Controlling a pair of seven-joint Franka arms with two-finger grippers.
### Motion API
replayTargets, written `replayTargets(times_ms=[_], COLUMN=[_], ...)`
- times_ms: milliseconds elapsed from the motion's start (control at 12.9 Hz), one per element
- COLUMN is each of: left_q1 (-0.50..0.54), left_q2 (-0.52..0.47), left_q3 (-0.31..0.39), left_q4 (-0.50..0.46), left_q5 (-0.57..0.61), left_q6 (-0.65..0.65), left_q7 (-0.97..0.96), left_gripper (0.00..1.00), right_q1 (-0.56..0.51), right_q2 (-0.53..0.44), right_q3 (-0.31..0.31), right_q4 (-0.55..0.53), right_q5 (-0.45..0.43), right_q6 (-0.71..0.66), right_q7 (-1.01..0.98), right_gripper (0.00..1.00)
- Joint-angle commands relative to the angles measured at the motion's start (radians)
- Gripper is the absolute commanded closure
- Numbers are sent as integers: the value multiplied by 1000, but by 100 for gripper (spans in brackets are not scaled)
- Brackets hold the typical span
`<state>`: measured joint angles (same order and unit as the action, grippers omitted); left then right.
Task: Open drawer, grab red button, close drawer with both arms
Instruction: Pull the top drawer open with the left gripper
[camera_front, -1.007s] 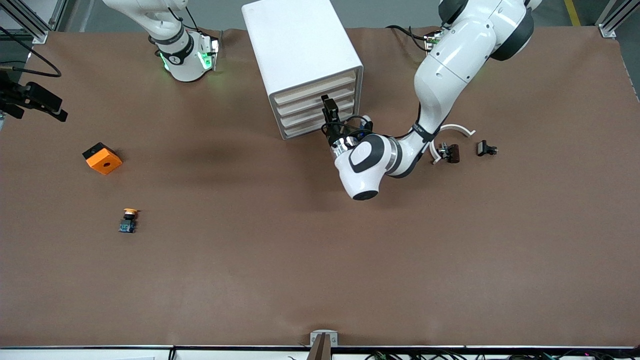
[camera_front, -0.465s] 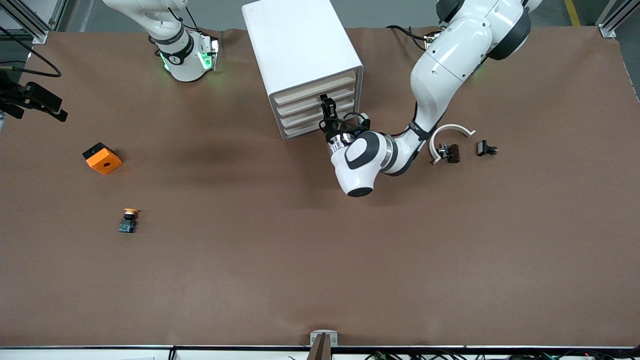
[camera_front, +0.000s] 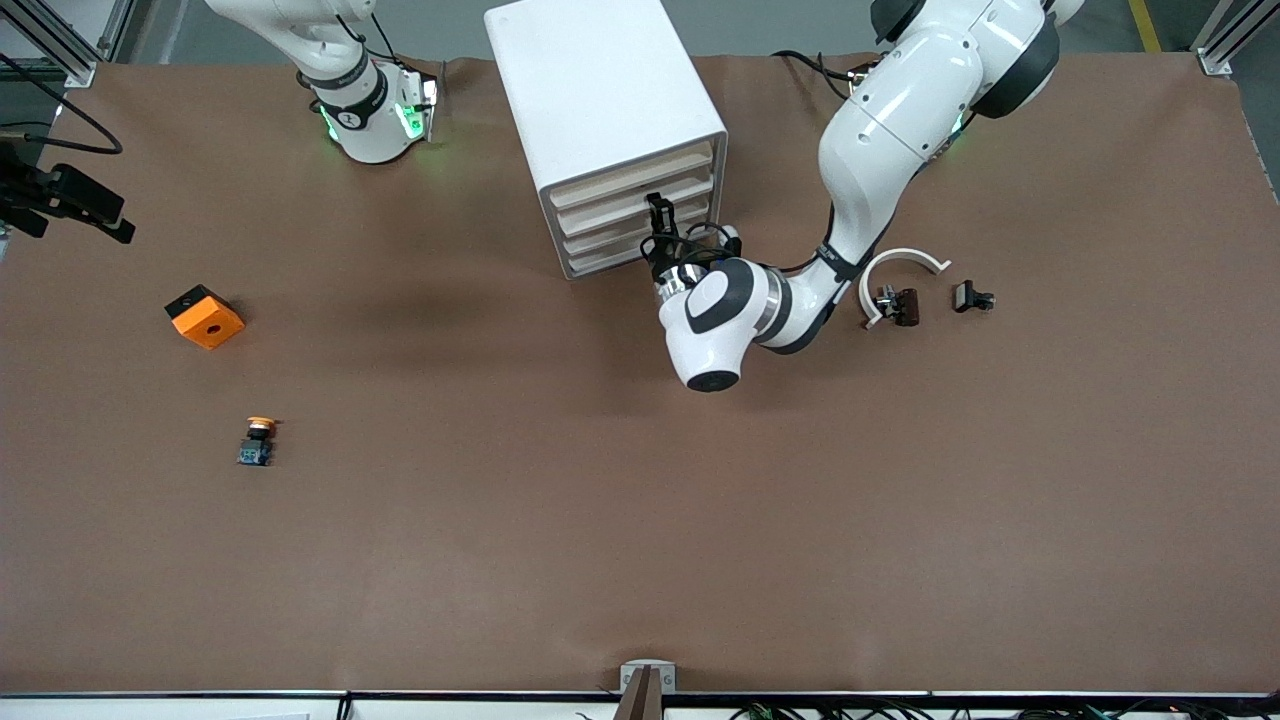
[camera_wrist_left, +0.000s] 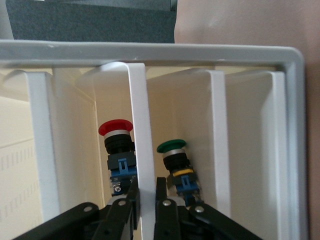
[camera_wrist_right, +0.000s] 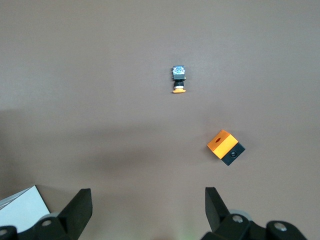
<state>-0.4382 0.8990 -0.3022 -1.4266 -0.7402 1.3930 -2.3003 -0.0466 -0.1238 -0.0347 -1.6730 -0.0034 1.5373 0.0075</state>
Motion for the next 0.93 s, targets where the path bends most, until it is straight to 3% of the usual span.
replayTargets(times_ms=[0,387,697,775,852], left_q1=[61,139,153,157,167], left_q2=[5,5,4,5,1], left_q3=[6,12,49,51,49], left_q4=[35,80,92,89,89], left_q5=[44,47,45,45,45], left_q6=[-5,0,4,4,4], left_q7=[33,104,174,189,206], left_gripper=[100,100,100,72,1], right_q1=[-12,-13,-21,-15,-15], right_q2=[-20,1,84,137,157], right_q3=[7,7,4,4,4], right_q4=[-16,35,96,101,120], right_q5=[-9,-10,-9,-7,-9], right_q6=[7,6,0,1,6], right_q7=[-9,-1,-8,-3,-12], right_gripper=[0,0,0,0,0])
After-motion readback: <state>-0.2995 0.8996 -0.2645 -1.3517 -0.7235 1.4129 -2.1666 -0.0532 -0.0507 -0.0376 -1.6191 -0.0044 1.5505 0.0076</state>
